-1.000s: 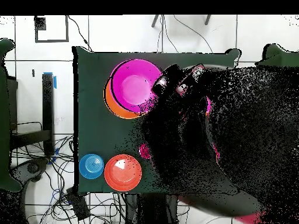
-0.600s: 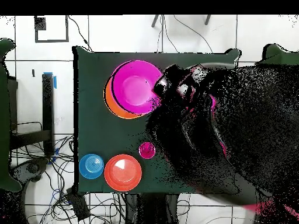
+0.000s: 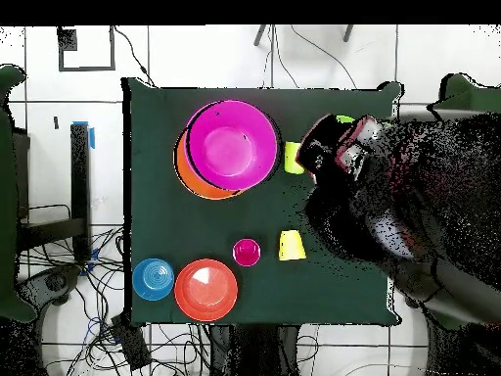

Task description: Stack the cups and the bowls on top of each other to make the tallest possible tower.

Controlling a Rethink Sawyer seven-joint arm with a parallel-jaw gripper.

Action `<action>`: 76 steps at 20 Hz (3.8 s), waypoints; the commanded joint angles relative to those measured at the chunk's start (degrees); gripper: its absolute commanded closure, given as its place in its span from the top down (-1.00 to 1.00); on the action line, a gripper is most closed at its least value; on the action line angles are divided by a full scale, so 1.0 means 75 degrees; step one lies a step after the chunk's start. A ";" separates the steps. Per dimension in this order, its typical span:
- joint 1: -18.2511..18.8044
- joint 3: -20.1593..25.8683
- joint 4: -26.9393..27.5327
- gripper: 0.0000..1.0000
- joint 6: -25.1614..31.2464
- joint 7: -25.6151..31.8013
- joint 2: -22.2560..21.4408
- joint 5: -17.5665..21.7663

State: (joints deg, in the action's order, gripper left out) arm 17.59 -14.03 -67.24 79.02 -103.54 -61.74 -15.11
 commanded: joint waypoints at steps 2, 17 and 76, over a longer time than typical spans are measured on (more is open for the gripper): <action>0.0396 0.1440 -0.1577 -1.00 -0.0248 0.3028 0.0244 0.0199; 0.0951 0.2212 -0.2548 -1.00 -0.1713 0.3216 0.0313 0.0287; 0.2644 0.4782 -0.3571 -1.00 -0.4045 0.2380 0.0806 0.2133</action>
State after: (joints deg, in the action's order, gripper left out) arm 37.23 16.49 -86.87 49.38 -97.71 -59.41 -4.35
